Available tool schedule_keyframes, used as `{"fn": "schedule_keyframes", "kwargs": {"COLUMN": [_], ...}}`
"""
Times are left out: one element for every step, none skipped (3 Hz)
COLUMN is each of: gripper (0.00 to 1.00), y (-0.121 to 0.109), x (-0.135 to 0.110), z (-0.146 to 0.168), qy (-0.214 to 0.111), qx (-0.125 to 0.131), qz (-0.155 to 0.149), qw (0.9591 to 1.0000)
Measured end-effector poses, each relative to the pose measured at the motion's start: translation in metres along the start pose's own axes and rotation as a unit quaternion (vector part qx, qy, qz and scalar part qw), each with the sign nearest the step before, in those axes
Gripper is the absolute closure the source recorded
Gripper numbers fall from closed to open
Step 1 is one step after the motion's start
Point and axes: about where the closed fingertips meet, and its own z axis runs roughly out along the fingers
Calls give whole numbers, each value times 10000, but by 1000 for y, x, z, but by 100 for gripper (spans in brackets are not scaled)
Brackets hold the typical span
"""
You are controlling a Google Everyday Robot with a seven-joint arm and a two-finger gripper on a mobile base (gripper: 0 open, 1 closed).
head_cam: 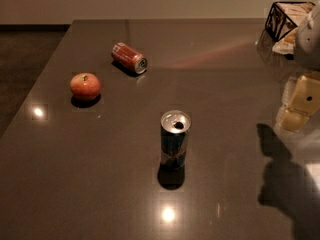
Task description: Move redbull can near apple
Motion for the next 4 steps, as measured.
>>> {"fn": "schedule_keyframes", "kwargs": {"gripper": [0, 0, 0, 0], "y": [0, 6, 27, 48], "x": [-2, -16, -57, -95], "z": [-1, 2, 14, 28], "qy": [-29, -293, -909, -1297], "qx": [12, -45, -304, -570], "qz": [-21, -178, -665, -1085], "qw": [10000, 9994, 9932, 9840]}}
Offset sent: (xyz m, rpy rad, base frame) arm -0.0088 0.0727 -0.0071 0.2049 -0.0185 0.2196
